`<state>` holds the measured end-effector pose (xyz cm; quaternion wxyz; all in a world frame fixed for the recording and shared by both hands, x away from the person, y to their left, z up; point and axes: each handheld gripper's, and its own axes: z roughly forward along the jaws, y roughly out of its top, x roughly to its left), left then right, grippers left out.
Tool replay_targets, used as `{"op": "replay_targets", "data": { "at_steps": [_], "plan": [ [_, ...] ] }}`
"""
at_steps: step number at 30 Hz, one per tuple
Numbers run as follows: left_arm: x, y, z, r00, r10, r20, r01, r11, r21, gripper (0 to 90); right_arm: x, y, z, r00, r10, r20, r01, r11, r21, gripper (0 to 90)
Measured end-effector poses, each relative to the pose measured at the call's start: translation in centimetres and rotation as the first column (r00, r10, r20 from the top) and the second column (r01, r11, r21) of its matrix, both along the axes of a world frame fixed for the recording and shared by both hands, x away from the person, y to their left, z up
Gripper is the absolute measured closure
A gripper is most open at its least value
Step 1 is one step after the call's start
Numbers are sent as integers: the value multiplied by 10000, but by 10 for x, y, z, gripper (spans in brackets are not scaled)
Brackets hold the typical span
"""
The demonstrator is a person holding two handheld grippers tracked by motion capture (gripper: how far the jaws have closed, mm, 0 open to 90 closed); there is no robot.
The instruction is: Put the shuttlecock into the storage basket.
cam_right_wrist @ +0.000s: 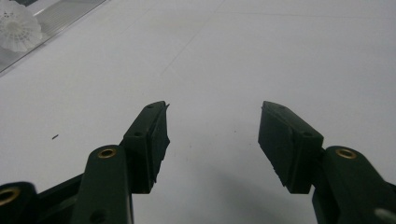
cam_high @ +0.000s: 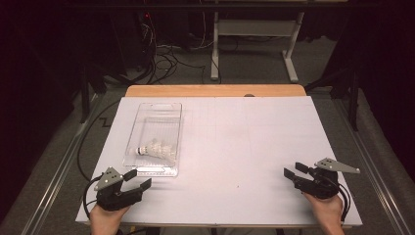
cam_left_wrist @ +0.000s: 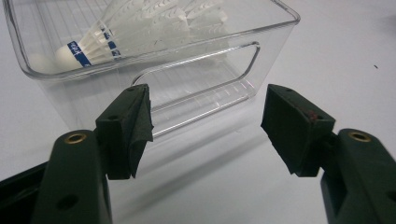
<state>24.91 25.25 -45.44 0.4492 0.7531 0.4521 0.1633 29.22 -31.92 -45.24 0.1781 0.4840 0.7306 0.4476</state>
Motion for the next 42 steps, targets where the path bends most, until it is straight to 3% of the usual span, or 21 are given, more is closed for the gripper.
{"op": "replay_targets", "data": {
  "at_steps": [11, 31, 42],
  "plan": [
    [-1, 0, 0, 10000, 5, 32, -5, 10000, -31, 336, -6, -6, -4, 9999, -88, 119, 88, 10000, 35, 430],
    [-2, 2, 1, 10000, 55, 70, -54, 9999, -101, 335, -14, -21, -9, 9989, -400, 243, 387, 9979, 515, 406],
    [-3, 3, 1, 10000, 86, 37, -85, 9997, -221, 335, -18, -23, -10, 9985, -381, 402, 362, 9982, 473, 401]
  ]
}}
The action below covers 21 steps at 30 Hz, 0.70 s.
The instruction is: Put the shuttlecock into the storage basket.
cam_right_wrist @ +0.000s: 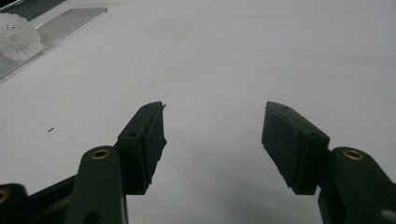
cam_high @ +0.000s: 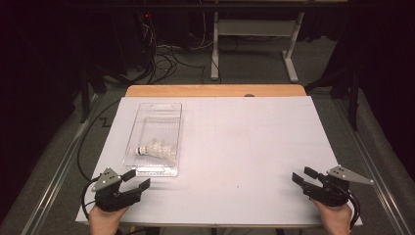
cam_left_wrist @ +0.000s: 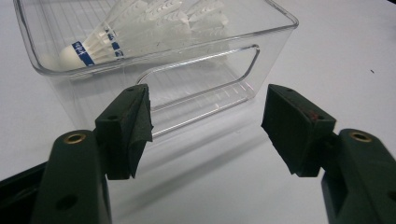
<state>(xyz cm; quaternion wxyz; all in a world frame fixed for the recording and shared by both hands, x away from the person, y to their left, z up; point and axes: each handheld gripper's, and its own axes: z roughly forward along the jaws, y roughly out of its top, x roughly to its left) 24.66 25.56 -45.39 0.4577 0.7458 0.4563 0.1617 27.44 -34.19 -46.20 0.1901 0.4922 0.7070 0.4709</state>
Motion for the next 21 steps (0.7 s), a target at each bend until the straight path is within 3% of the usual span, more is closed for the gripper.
{"op": "replay_targets", "data": {
  "at_steps": [21],
  "plan": [
    [-2, 3, 0, 10000, 51, -10, -52, 9998, -176, 335, -5, -2, -1, 9999, 35, 153, -35, 10000, 39, 372]
  ]
}}
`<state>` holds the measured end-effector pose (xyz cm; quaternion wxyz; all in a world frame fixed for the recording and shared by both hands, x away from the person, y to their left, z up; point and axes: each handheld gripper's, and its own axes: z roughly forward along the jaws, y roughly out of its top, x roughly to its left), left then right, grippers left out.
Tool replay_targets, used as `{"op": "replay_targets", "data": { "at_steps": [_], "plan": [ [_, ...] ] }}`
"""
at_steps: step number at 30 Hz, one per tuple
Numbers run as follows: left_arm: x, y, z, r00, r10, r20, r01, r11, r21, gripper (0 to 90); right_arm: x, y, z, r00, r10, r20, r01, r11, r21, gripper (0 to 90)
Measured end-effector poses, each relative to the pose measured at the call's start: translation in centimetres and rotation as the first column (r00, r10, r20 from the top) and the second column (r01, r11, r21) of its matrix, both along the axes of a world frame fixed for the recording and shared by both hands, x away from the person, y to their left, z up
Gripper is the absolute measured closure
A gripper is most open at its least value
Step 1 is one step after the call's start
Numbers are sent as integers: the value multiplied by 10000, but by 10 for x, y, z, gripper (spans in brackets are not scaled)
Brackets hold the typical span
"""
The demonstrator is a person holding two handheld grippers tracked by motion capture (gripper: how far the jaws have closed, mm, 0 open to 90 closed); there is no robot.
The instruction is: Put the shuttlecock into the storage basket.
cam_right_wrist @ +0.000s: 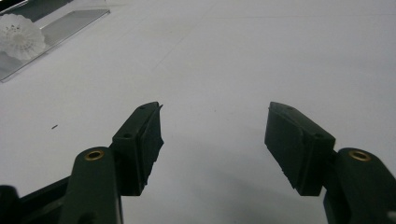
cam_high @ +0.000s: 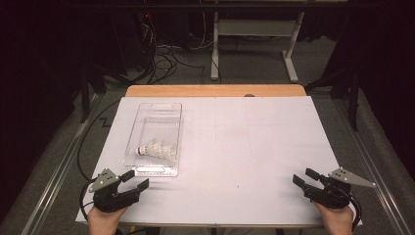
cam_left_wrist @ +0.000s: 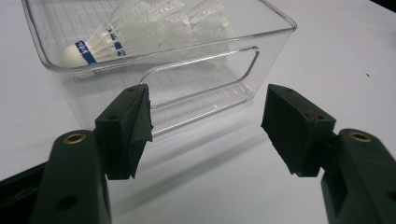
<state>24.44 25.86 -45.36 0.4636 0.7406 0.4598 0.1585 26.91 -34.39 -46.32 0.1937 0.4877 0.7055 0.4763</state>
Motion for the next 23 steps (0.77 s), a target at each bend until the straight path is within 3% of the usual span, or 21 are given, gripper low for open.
{"op": "replay_targets", "data": {
  "at_steps": [23],
  "plan": [
    [-1, 1, 1, 10000, -10, 32, 10, 10000, -57, 336, 1, 1, 0, 10000, 16, -8, -16, 10000, -38, 367]
  ]
}}
